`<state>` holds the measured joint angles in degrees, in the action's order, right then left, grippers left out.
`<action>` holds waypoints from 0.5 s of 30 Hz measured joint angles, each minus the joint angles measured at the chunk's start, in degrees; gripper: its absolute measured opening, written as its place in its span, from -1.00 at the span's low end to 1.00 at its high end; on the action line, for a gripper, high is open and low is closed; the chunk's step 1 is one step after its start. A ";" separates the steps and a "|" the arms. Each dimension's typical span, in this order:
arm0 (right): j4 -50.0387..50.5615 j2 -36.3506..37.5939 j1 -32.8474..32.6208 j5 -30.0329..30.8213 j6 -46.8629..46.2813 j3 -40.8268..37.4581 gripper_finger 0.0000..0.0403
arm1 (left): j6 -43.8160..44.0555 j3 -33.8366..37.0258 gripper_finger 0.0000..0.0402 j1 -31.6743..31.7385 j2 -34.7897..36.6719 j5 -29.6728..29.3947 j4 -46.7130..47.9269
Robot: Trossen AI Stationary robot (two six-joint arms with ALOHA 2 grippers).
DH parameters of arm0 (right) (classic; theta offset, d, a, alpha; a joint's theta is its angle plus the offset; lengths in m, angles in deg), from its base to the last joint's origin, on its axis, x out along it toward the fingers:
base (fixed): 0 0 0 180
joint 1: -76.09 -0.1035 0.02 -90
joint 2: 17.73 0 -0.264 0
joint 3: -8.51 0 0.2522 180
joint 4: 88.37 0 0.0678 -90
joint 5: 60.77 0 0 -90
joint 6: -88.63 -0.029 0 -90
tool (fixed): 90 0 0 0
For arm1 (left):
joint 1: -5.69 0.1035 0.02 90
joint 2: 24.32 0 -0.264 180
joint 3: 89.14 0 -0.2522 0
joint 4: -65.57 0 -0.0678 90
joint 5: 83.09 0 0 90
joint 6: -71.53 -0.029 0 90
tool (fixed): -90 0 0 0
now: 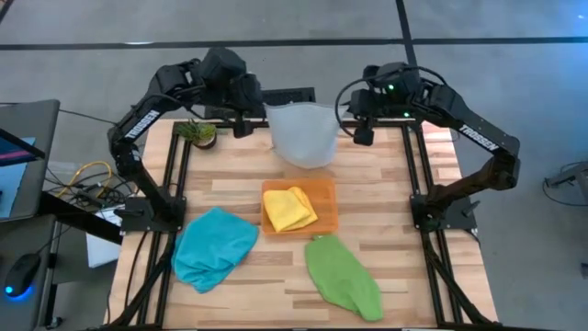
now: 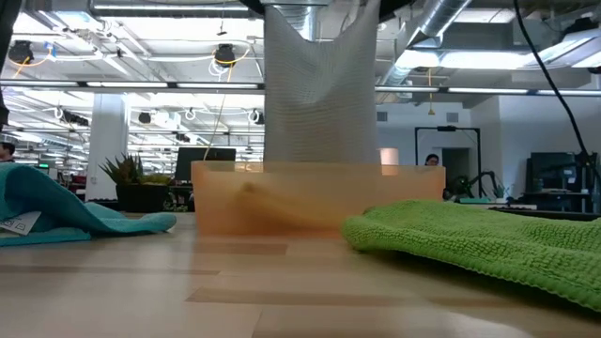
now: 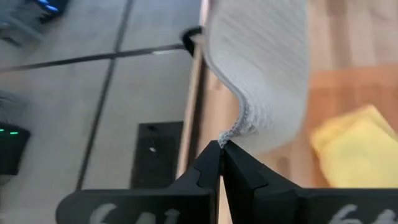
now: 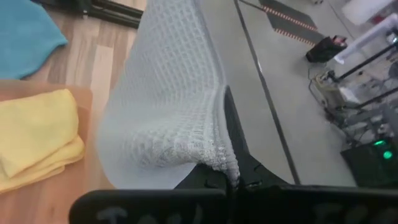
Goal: Sort microfiber towel by color & place in baskets
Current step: Fold the gray towel
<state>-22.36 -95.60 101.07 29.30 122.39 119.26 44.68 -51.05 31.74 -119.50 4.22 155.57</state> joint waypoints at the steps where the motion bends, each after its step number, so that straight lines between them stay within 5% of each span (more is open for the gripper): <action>1: -0.01 0.15 -0.22 0.01 0.76 0.00 -0.97 | -0.43 0.00 -1.00 -0.10 0.08 1.02 1.14; 15: 7.71 0.33 -0.10 -0.17 4.85 0.00 -0.97 | -1.81 0.00 -1.00 -2.27 0.61 5.51 10.80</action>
<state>-14.65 -95.27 100.98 29.13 127.24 119.26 42.87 -51.05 29.46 -118.89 9.72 166.37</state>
